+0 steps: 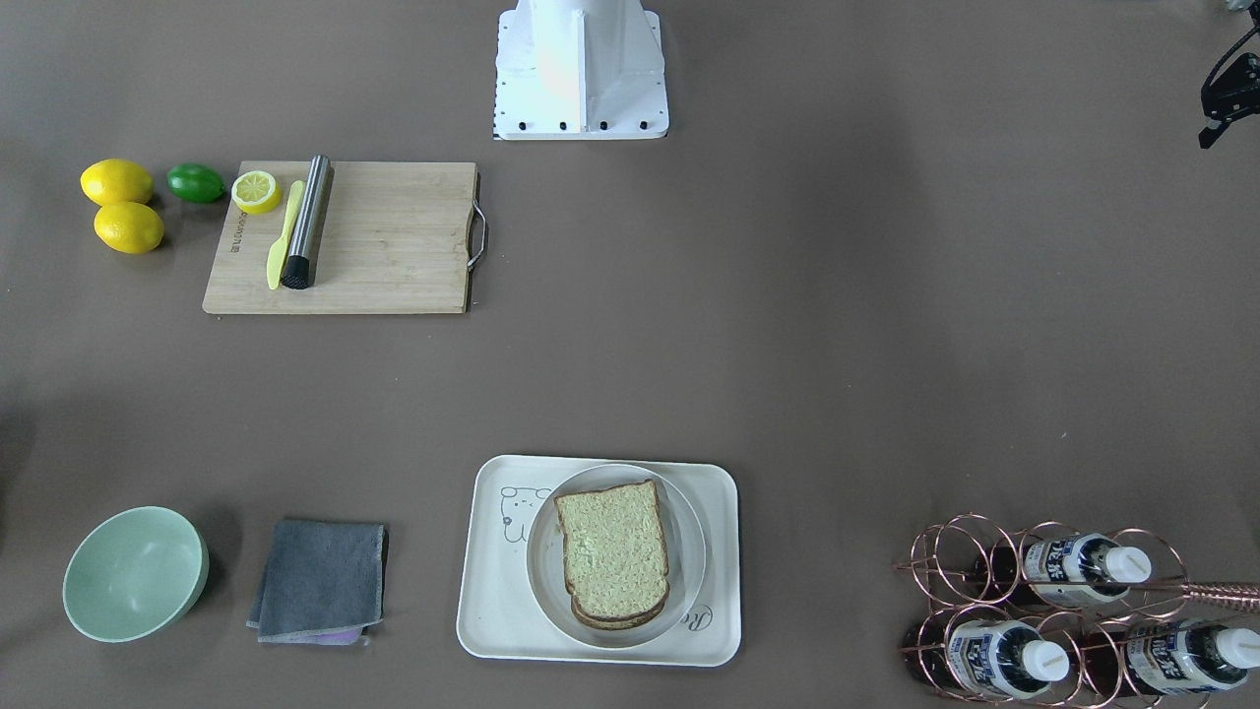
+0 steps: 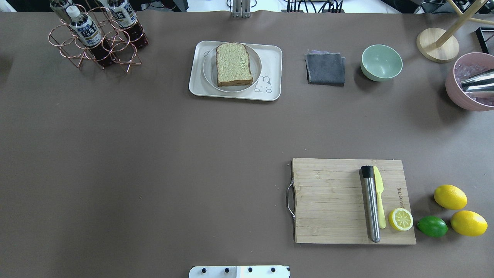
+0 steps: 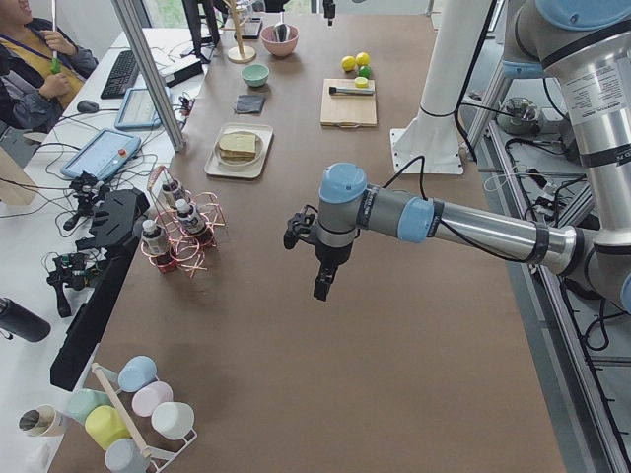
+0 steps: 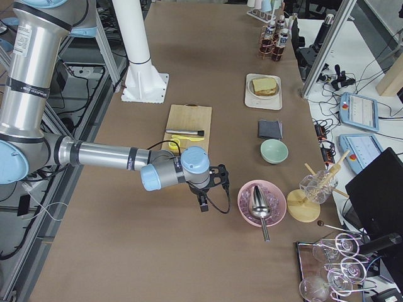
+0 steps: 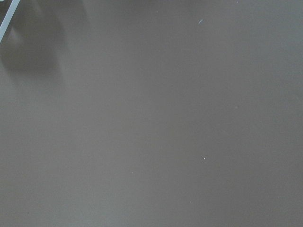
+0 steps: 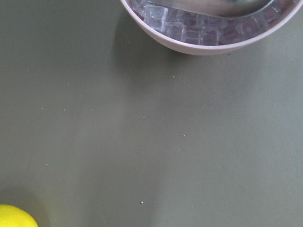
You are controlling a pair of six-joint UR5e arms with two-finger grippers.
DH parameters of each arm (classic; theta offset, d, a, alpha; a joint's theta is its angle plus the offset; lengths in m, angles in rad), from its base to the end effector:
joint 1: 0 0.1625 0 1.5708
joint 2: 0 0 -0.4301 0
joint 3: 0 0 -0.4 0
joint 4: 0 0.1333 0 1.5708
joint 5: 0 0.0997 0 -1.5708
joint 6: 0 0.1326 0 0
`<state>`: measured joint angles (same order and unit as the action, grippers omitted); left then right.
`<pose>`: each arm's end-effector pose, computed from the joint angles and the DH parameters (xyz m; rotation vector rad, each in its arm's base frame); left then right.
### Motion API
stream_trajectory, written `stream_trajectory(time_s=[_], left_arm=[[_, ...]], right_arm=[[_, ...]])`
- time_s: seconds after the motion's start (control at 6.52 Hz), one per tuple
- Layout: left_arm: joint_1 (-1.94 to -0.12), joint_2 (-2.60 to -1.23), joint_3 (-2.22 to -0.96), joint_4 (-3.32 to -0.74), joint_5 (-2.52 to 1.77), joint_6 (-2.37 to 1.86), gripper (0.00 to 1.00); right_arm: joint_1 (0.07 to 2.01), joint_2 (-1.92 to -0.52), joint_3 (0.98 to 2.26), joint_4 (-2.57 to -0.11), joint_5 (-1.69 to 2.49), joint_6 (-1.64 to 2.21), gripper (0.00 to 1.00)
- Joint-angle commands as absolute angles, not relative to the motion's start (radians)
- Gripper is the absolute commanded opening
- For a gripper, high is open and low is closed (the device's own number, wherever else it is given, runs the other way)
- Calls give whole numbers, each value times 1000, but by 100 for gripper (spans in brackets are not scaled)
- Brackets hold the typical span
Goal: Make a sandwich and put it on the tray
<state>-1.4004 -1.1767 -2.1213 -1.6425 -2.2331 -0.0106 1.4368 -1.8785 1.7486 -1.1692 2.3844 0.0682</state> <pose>0.0085 -0.3544 0.5766 0.1595 0.6779 0.2288 -0.0151 -0.3883 0.6852 0.1737 -0.8309 -0.1723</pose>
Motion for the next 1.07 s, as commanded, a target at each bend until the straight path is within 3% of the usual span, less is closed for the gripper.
stream_trajectory(time_s=[0.0,0.92], left_arm=[[-1446,-1132,-2054,-1710,-2273,-12,98],[-1456,-1138,-2048,-1764,-2275,-20,98]], right_arm=[[1482,-1901,1758,-1170,2398,54,100],[1488,-1947,1781,-1178,2284,12,100]])
